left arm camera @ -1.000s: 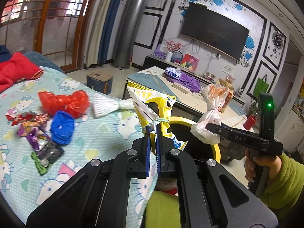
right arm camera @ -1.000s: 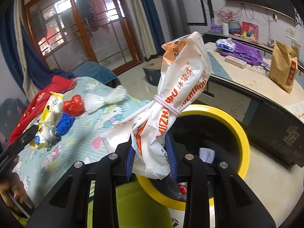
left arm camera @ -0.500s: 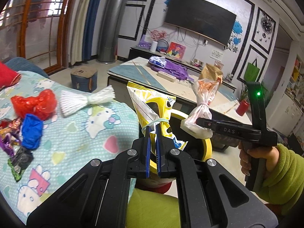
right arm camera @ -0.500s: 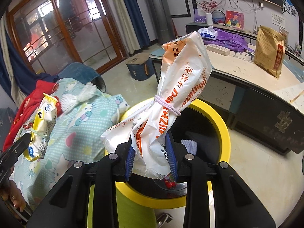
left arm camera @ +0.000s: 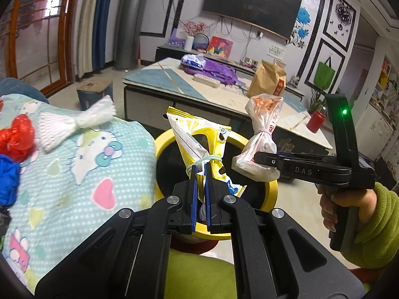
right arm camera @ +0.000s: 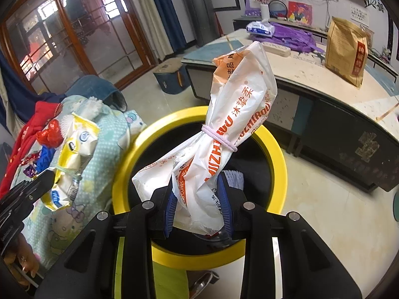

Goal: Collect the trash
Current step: 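Carry the yellow wrapper in left tool over the bin while right tool carries the white bag, then open left tool to drop the wrapper while right tool drops the white bag into the bin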

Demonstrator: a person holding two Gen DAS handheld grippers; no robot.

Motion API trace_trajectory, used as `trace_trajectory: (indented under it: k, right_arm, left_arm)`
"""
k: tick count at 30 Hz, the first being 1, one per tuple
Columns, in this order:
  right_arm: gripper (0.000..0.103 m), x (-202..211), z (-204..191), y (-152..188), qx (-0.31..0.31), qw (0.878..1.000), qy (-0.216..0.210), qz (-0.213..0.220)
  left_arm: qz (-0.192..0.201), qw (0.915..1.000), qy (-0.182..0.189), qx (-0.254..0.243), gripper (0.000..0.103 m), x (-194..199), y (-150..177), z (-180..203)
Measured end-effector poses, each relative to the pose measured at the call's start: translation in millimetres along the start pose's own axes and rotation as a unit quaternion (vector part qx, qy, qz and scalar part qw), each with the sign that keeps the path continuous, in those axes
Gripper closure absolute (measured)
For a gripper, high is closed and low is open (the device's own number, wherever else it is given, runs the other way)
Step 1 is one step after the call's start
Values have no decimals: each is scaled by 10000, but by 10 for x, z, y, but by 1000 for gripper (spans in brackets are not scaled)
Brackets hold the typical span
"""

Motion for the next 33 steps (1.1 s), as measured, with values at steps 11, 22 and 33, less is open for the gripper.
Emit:
trace_trajectory:
  k: [11, 22, 33]
  right_arm:
    - [72, -121, 125, 46, -215, 9994, -149, -232]
    - [54, -137, 196, 24, -483, 9984, -220, -171]
    - [32, -31, 317, -21, -794, 9967, 95, 132]
  left_arm:
    - [-478, 9988, 79, 31, 101, -451, -3, 18]
    - [-717, 9974, 62, 30, 93, -655, 86, 3]
    - [-442, 9989, -111, 125, 11, -460, 64, -73]
Point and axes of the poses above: each gripper's, at about its wrist camera, not at the fingertips, and x roughly against the way its jaws point, z to its right, y to its underside, the point moved 2 cm from there along -x, roughly the way its jaws point, and after that the axes turned 5 degrees about -y, right-handed, at the moved point
